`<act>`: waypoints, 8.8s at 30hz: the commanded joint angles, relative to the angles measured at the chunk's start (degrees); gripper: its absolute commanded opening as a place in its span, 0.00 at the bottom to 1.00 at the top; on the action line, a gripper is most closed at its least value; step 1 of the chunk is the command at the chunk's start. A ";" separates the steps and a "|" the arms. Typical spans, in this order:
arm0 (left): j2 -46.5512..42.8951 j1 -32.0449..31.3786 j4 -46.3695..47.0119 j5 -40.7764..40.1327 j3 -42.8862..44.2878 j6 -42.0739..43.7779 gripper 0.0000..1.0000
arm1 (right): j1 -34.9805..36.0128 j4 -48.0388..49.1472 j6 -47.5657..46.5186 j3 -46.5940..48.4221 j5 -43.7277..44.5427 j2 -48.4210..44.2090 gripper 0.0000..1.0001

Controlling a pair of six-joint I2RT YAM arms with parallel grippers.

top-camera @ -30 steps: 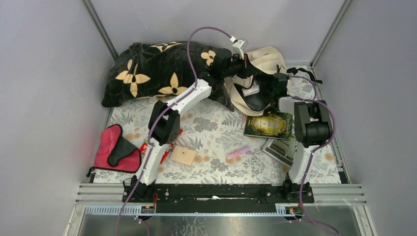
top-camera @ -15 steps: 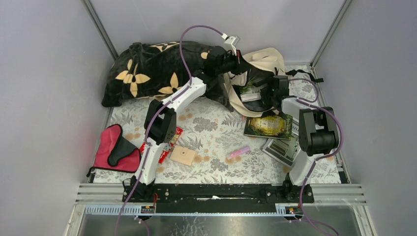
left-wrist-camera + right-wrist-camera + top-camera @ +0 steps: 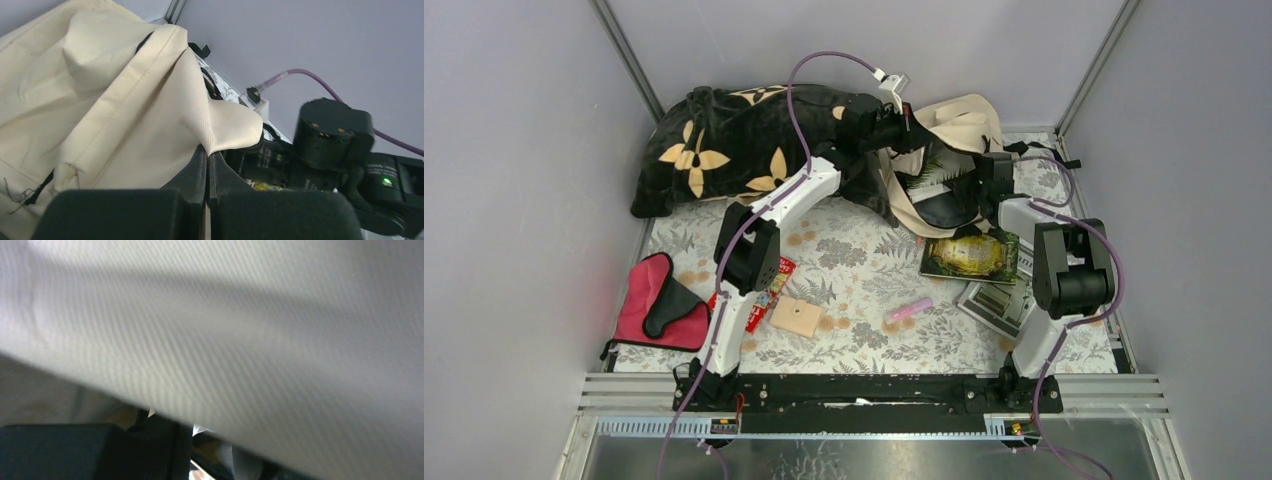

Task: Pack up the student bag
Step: Place the book in the student bag, then pick up the book from the center of the board, then place the book in the student bag.

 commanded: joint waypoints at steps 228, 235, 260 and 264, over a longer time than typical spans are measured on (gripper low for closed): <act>-38.87 1.07 32.44 -8.11 -48.09 -21.42 0.86 | 4.05 7.27 -16.48 -19.48 -0.68 -50.52 0.00; -28.25 -6.29 -0.21 -10.42 -33.07 17.67 0.80 | -5.06 -33.21 -32.10 -5.69 18.48 -55.63 0.00; 0.15 -24.17 -9.13 -43.31 -15.86 42.14 0.67 | -8.38 -41.26 -34.68 -2.00 19.95 -60.57 0.00; 1.71 -24.10 -9.22 -44.16 -14.03 43.05 0.54 | -8.38 -41.93 -34.97 -1.96 20.40 -61.42 0.00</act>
